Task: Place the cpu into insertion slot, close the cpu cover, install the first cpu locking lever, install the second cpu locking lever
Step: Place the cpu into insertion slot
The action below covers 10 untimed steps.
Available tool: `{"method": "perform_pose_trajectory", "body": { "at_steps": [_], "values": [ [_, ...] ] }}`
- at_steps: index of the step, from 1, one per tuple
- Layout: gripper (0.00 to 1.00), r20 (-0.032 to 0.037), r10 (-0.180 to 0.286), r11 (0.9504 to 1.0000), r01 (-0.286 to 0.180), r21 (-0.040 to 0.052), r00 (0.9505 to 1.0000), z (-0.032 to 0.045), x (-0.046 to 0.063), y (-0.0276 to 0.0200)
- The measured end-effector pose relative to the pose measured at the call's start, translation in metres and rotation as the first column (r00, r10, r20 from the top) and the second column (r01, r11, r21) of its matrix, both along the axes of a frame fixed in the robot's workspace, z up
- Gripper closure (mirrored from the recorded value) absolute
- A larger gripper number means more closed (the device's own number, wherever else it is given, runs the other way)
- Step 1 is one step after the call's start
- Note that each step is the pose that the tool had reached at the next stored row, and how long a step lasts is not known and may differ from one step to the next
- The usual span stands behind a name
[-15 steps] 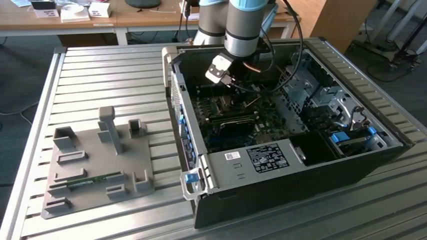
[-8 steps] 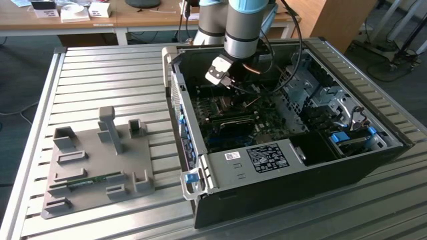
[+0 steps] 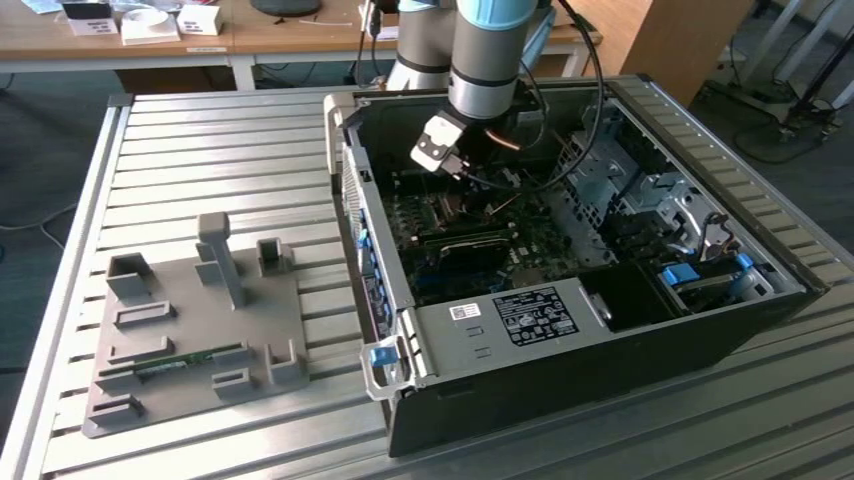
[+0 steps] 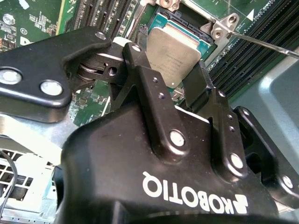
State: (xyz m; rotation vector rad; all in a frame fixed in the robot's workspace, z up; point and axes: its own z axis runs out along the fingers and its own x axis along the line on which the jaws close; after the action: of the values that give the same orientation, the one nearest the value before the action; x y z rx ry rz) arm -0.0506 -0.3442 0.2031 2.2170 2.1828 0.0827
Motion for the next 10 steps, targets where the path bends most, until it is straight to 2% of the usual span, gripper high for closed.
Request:
{"method": "perform_pose_trajectory", "body": {
  "at_steps": [4,10],
  "values": [
    [0.46,0.0000,0.000,1.0000,0.000,0.0000,1.0000,-0.0005,0.0012,0.0003],
    [0.46,0.0001,0.000,1.0000,0.000,0.0001,1.0000,-0.0018,0.0012,0.0036]
  ]
}}
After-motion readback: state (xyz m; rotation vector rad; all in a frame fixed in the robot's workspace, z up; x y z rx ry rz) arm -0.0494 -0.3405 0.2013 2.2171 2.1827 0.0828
